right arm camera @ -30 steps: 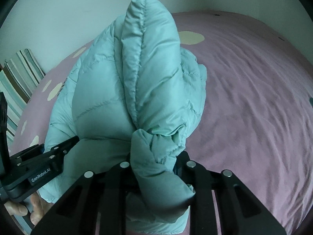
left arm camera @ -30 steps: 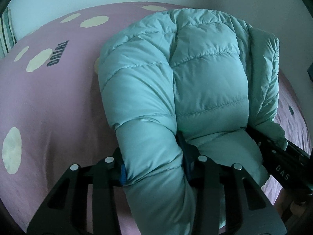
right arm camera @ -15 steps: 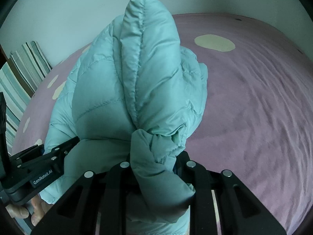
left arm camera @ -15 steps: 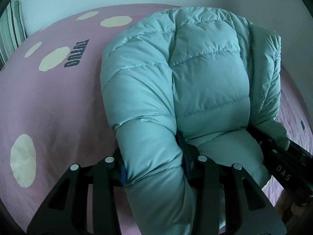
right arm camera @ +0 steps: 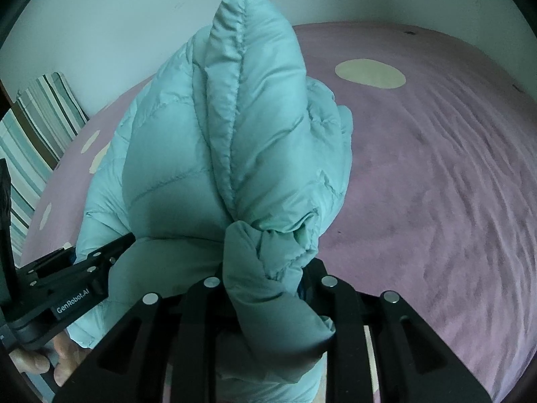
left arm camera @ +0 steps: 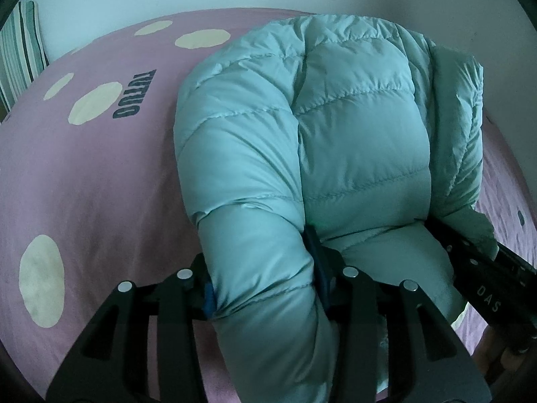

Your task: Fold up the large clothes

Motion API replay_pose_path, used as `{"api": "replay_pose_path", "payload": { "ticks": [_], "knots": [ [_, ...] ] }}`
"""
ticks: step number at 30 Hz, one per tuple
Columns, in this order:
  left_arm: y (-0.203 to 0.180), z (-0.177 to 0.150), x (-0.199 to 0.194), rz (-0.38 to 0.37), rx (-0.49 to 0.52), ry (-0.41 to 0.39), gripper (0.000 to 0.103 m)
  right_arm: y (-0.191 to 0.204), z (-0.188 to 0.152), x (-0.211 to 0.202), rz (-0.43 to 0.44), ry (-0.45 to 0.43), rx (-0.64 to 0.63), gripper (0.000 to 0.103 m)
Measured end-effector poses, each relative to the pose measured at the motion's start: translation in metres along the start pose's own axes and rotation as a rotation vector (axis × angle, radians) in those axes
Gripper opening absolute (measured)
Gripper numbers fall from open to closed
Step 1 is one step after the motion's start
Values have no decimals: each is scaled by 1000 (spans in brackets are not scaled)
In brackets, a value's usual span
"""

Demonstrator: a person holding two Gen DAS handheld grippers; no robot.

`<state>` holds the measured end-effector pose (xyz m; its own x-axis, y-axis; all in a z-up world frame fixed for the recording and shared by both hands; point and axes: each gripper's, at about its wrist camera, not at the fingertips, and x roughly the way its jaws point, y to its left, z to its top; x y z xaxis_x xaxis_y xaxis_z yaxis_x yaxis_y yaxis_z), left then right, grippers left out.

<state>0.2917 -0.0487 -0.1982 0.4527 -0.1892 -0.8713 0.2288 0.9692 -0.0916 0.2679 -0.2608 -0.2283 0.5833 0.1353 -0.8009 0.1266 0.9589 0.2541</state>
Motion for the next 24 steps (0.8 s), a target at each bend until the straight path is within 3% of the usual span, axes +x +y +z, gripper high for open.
{"api": "replay_pose_path", "payload": {
  "ticks": [6,9,20,24],
  "knots": [
    [4,4,-5,-5,2,-2,53,-8,-3,-12,-22,-9,17,41],
    [6,5,-9,-12,-1,2,55,-14,-5,-19,-25,-10,27,43],
    [8,18,-30,22,41,-24,57,-23,9,-73,-54,-66,17,43],
    [11,30,-46,16,43,-74,58,-14,25,-81,-43,-94,-3,31]
  ]
}}
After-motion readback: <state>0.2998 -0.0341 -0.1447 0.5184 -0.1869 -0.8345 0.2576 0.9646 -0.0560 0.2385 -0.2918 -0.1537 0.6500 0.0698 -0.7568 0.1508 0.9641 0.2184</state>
